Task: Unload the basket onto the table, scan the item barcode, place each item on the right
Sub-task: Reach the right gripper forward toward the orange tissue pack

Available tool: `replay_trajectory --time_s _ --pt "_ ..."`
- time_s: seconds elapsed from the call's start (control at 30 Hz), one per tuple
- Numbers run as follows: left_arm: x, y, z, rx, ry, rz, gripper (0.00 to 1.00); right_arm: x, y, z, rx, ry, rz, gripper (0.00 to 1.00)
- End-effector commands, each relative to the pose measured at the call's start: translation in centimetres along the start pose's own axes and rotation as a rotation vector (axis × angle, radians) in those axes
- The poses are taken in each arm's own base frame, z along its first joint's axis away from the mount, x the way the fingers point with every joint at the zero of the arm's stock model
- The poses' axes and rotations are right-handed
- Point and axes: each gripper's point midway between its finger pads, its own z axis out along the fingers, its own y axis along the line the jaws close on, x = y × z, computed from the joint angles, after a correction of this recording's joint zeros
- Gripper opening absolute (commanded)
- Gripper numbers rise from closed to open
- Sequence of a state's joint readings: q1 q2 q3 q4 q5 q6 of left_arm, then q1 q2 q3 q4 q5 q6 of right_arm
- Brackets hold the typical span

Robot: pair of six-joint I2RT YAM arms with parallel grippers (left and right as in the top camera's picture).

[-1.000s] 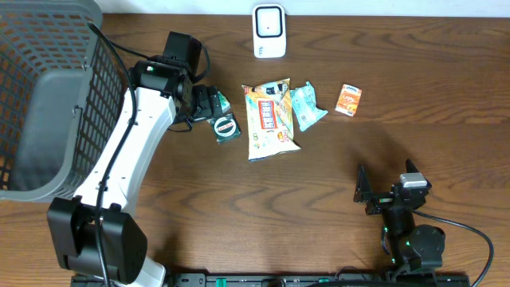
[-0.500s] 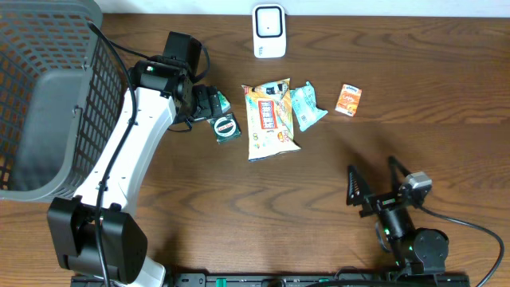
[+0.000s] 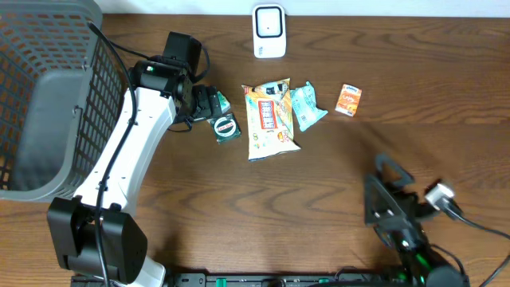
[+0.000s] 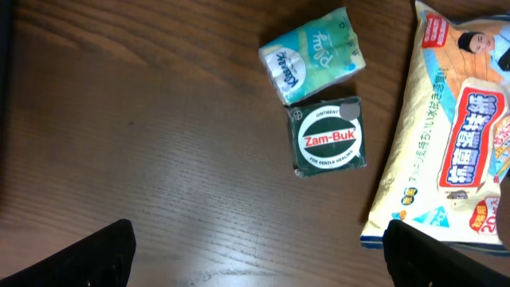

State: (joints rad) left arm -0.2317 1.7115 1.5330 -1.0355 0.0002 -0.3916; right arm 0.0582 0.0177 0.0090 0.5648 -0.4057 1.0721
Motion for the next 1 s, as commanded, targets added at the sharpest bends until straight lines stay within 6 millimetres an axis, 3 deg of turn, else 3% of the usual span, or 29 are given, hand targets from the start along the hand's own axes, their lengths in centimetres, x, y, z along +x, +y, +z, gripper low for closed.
replay_trajectory --time_s 0.0,0.1,0.23,0.47,0.73,0.83,0.97 --pt "-0.3 0.2 -0.2 -0.009 -0.01 0.003 0.98 -3.6 1.9 0.1 -0.018 -0.151 -0.045 0.99" --pt "-0.3 0.2 -0.2 -0.009 -0.01 0.003 0.98 -4.8 3.5 0.8 0.002 -0.147 -0.192 0.99" --pt "-0.3 0.2 -0.2 -0.009 -0.01 0.003 0.98 -5.8 3.7 2.6 0.1 -0.078 -0.347 0.99" --pt "-0.3 0.2 -0.2 -0.009 -0.01 0.003 0.98 -5.9 0.9 7.5 0.277 0.169 -0.514 0.99" --pt "-0.3 0.2 -0.2 -0.009 -0.01 0.003 0.98 -3.8 -6.2 12.6 0.479 0.576 -0.533 0.99" --pt "-0.3 0.2 -0.2 -0.009 -0.01 0.003 0.98 -3.4 -9.6 13.6 0.601 0.714 -0.518 0.99" --pt "-0.3 0.2 -0.2 -0.009 -0.01 0.003 0.98 -4.4 -14.8 13.6 0.857 0.843 -0.531 0.99"
